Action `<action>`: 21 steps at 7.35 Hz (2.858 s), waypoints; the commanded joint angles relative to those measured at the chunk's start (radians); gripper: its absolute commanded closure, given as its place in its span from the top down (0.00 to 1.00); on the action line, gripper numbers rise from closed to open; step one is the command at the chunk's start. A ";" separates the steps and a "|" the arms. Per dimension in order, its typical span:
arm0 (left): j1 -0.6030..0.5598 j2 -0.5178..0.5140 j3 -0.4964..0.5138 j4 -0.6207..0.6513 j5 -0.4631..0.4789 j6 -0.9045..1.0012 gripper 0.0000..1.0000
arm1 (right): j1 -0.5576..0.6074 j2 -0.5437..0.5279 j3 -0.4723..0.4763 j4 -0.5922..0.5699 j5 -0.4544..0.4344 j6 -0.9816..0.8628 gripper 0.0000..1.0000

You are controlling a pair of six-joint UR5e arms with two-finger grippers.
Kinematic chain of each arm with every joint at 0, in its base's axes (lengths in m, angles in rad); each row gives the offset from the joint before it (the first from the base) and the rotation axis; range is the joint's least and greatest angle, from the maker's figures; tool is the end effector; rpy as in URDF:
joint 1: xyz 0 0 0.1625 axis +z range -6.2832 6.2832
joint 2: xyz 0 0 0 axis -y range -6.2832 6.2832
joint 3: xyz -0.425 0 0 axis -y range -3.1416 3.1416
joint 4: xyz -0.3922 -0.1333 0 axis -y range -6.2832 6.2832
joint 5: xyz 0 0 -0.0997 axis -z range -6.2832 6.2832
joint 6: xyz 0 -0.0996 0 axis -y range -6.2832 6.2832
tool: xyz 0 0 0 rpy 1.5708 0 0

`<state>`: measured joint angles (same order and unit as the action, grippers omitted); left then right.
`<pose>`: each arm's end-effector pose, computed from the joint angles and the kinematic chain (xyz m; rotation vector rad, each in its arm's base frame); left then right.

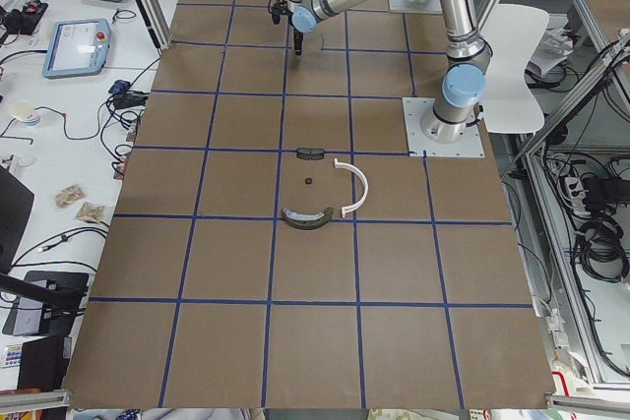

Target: Place bearing gear from tray to pile

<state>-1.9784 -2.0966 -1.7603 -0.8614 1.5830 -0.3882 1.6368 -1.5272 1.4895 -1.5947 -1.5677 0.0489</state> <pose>-0.3625 -0.5063 0.1727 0.0304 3.1279 0.0011 0.1674 -0.5062 0.5086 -0.0269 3.1334 -0.0961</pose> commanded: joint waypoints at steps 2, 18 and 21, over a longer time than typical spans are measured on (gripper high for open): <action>0.010 -0.005 0.001 0.002 -0.011 -0.004 0.14 | 0.000 -0.001 0.000 -0.001 0.000 0.000 1.00; 1.035 0.245 -0.292 0.025 -0.011 1.292 0.03 | -0.002 0.002 0.000 -0.002 -0.003 0.000 1.00; 1.037 0.239 -0.304 0.024 -0.011 1.290 0.25 | -0.003 0.004 0.000 -0.002 -0.003 0.000 1.00</action>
<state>-0.9444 -1.8546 -2.0597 -0.8363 1.5719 0.9020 1.6343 -1.5238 1.4896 -1.5968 -1.5711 0.0487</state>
